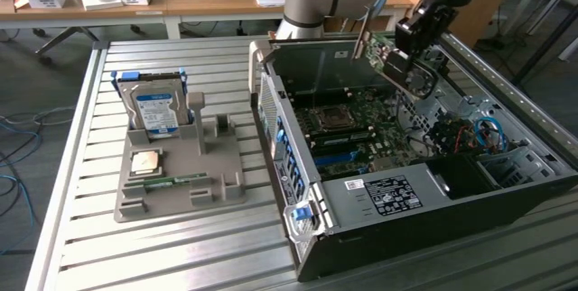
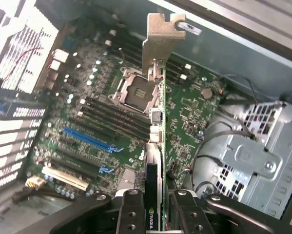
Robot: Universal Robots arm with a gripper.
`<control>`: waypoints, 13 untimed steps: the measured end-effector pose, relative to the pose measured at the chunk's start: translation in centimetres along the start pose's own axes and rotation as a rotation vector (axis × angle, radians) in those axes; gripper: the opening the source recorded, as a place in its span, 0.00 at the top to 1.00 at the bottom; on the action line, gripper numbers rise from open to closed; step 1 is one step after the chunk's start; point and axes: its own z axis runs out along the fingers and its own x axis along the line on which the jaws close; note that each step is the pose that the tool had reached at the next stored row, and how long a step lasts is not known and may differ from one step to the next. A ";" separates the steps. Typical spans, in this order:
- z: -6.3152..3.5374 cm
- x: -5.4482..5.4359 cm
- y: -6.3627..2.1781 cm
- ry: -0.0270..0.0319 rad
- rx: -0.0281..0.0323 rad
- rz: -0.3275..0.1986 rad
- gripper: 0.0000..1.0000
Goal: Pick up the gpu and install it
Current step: 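Insert the gpu into the slot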
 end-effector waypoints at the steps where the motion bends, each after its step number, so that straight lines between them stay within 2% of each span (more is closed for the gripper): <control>1: 0.00 0.0 0.00 0.0011 -0.0004 -0.019 0.73; 13: 0.02 0.0 0.00 0.0129 -0.0045 -0.236 0.73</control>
